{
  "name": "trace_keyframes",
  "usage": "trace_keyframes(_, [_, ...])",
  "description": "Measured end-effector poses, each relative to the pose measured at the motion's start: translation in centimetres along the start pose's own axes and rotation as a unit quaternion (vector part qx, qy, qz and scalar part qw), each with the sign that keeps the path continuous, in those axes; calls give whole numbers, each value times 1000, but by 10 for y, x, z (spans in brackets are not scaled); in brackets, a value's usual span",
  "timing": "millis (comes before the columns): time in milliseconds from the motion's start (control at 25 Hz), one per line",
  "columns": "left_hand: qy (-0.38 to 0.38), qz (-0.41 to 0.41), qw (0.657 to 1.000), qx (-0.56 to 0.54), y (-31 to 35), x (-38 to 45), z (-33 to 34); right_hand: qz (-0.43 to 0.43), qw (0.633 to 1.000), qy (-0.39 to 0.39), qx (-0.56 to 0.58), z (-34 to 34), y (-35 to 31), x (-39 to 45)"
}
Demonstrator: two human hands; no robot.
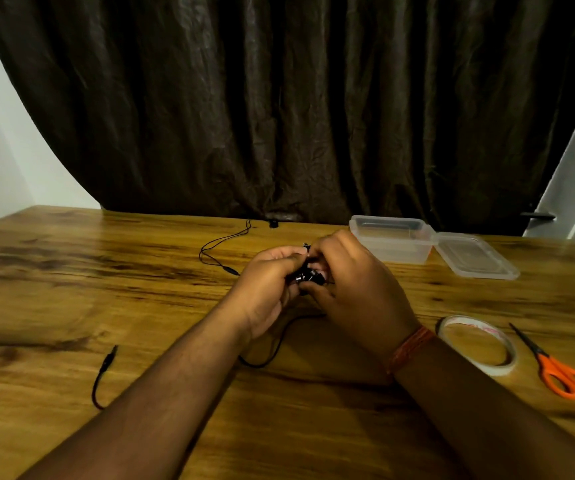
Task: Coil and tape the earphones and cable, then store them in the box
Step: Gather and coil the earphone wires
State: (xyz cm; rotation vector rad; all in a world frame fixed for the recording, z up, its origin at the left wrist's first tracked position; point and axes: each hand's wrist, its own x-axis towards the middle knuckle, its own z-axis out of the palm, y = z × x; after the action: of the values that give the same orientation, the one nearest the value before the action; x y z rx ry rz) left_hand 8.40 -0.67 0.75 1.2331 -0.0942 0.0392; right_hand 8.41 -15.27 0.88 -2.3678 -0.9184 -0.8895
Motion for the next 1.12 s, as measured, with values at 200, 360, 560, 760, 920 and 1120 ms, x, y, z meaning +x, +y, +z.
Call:
trace_keyframes(200, [-33,-3,999,-23,0,-3,2,28,999,25,19,2,-2,-2])
trace_keyframes(360, [-37,-24,995,-86,1,0,2,63,996,50,31,2,-1,-1])
trace_keyframes(560, [-67,-73,985,-142,2,-3,0,93,994,59,18,2,3,-1])
trace_keyframes(760, [-79,-69,989,-104,1,-3,-1,62,995,17,76,4,12,2])
trace_keyframes(920, [-78,-80,990,-88,1,-4,-2,42,993,11,108,6,20,3])
trace_keyframes(1120, [-77,-74,987,-117,0,-6,3,72,990,20,122,9,16,2])
